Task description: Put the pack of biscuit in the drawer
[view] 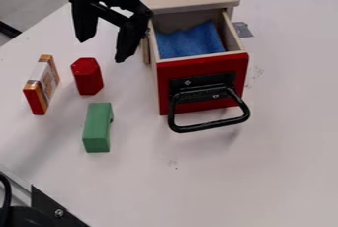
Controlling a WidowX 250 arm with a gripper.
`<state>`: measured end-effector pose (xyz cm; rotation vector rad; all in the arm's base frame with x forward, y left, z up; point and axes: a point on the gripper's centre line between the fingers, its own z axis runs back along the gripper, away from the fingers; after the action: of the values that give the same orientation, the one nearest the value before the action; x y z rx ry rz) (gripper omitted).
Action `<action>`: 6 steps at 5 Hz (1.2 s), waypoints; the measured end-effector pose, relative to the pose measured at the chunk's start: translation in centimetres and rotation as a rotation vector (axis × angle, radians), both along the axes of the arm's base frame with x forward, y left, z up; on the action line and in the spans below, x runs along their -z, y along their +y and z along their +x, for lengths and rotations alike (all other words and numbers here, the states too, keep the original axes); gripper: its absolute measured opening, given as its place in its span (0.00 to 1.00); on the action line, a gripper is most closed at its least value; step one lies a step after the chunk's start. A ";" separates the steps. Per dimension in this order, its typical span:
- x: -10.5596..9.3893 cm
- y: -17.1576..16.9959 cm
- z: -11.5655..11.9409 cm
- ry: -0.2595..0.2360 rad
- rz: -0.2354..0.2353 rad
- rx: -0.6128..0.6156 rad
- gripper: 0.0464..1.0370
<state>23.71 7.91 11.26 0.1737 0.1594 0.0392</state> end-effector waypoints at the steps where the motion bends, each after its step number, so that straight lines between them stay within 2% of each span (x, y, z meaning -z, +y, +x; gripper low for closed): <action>1: 0.6 0.0 -0.2 0.024 -0.006 -0.003 0.96; 2: 1.2 0.4 -0.4 0.012 -0.015 -0.016 0.96; 4: 4.8 3.5 -0.5 0.003 -0.013 -0.048 0.96; 5: 5.8 5.5 -2.1 0.006 -0.052 -0.027 0.96; 6: 5.9 8.1 -3.2 -0.016 -0.050 -0.025 0.96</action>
<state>20.53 16.00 5.34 0.1217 0.1463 0.0616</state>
